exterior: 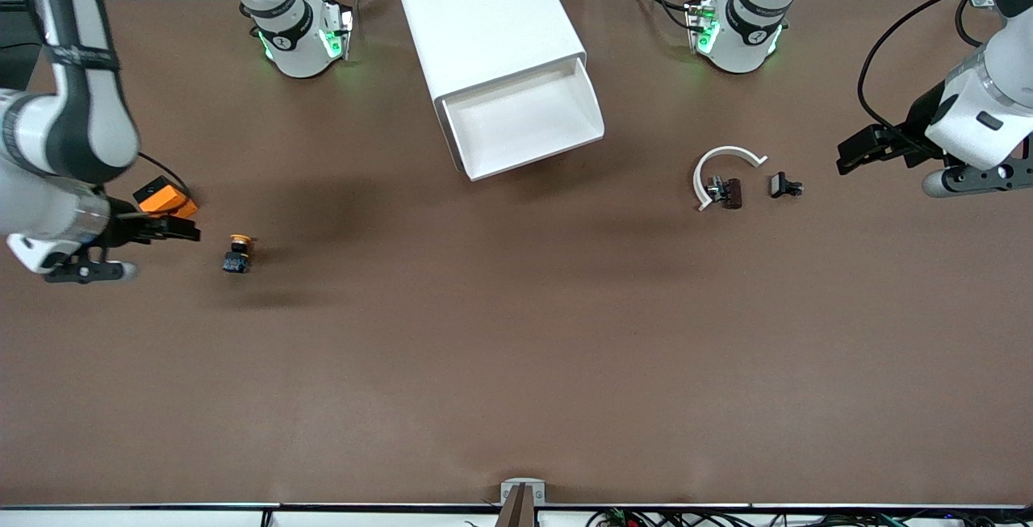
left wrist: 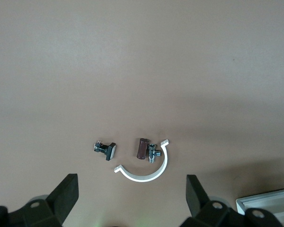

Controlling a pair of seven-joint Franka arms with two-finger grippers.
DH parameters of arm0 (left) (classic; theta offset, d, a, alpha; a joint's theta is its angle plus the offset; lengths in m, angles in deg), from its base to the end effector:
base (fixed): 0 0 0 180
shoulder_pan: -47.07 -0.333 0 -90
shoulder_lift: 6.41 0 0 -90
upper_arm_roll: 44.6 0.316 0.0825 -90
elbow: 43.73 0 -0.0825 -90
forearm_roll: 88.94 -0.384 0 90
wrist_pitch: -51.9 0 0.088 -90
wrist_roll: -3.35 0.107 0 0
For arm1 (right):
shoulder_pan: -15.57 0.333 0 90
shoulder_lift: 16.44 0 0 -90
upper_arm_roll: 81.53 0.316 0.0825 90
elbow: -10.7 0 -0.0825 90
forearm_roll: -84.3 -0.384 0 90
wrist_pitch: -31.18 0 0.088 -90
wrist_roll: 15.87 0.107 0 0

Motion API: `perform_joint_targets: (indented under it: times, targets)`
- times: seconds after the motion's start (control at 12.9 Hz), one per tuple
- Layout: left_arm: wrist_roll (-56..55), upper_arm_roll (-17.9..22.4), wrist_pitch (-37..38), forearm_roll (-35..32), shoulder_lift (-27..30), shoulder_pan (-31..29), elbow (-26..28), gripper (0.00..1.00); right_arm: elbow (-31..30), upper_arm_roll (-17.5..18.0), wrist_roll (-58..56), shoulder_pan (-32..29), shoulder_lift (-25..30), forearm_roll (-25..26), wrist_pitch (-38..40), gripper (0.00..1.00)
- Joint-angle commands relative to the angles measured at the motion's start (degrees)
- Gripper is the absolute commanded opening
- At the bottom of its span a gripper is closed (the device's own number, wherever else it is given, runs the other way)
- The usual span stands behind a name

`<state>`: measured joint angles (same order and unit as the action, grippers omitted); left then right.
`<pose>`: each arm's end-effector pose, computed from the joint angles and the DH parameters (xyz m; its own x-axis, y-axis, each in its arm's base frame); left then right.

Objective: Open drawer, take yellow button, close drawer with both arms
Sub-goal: 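Lower the button onto the table and open the right gripper, then withdraw the right gripper while the left gripper moves toward the drawer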

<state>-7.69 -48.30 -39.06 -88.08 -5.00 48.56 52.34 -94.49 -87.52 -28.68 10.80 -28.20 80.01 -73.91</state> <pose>0.5426 -0.0513 0.5895 0.9925 0.1025 -0.0660 0.1028 -0.9947 0.0008 0.5803 -0.1013 0.4030 0.9817 0.0172 -0.1895 0.0002 -0.9960 -0.0897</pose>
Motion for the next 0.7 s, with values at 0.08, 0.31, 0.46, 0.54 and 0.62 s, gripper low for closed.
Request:
perform_joint_targets:
  times: [0.08,0.31,0.46,0.54,0.62]
  targets:
    - [0.49,-0.61,-1.49,-1.47,2.11,-0.52,2.97,1.00,5.08,0.54,1.46,-1.04,3.14,0.25,9.45,1.00]
    - [0.66,-0.61,-4.20,-2.70,5.00,-0.52,7.35,1.00,8.33,0.62,6.04,-1.04,5.52,0.25,16.04,1.00]
    - [0.75,-0.61,-4.39,-2.70,4.66,-0.44,7.19,1.00,10.08,0.71,6.83,-0.95,6.49,0.25,17.98,1.00]
    - [0.75,-0.61,-4.39,-2.70,4.14,-0.35,6.41,1.00,12.53,0.80,7.10,-0.95,6.40,0.25,20.08,1.00]
    - [0.75,-0.61,-4.05,-2.70,3.00,-0.26,5.01,1.00,14.21,0.89,7.62,-0.95,6.23,0.25,21.40,1.00]
